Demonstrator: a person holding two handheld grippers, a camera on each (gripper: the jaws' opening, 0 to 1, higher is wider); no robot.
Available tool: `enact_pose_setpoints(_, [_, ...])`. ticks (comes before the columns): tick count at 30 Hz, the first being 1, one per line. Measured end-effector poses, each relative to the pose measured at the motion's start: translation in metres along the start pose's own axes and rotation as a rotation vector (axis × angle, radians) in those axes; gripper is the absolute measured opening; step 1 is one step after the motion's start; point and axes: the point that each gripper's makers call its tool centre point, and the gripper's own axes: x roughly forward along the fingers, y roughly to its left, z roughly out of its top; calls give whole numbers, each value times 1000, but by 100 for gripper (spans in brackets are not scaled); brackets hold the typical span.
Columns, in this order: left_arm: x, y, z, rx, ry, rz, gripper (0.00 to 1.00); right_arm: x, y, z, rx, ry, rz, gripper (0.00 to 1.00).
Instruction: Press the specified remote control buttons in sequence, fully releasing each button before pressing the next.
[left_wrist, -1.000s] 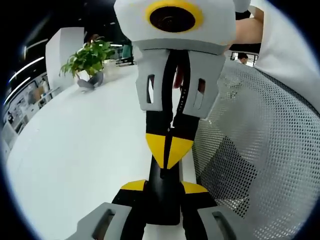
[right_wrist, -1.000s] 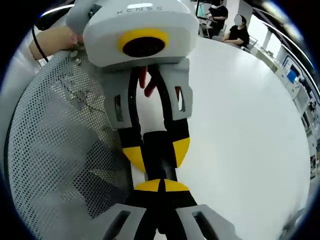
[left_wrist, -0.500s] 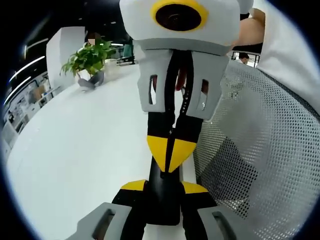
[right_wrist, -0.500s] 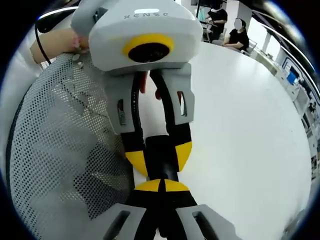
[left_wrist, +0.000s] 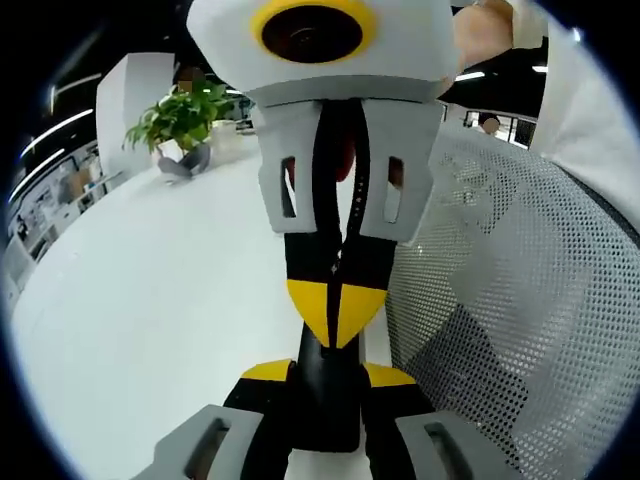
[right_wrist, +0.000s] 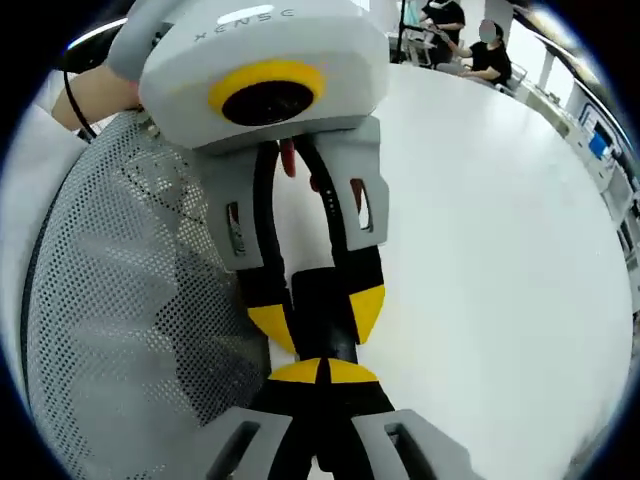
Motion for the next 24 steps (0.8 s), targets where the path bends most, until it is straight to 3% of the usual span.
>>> enact_pose_setpoints(2, [1,0,0,1,10,8,25,0,2,0,-119,22,-52,0])
enact_pose_setpoints(3, [1,0,0,17,15,11,25,1,3,0,-123,23,-67,0])
enact_pose_setpoints(9, [0,1,0,-5,-8,2,25,0,1,1,-44,7,-62,0])
enact_pose_setpoints(14, [0,1,0,-10,-15,-6,25,-1,1,4,-64,-14,-52,0])
enact_pose_setpoints(16, [0,0,0,6,-15,-4,25,-1,4,14,6,-68,-21,0])
enact_pose_setpoints(18, [0,0,0,16,-6,0,25,0,-1,12,-28,-50,-40,0])
enact_pose_setpoints(19, [0,0,0,17,-4,0,25,3,1,4,-41,-9,-27,0])
enact_pose_setpoints(20, [0,0,0,21,-5,-1,25,3,0,11,-51,-66,-42,0])
enact_pose_setpoints(21, [0,0,0,17,-5,0,25,1,2,5,-31,-37,-38,0])
enact_pose_setpoints(24, [0,0,0,17,-6,6,25,2,2,6,-71,-47,-20,0])
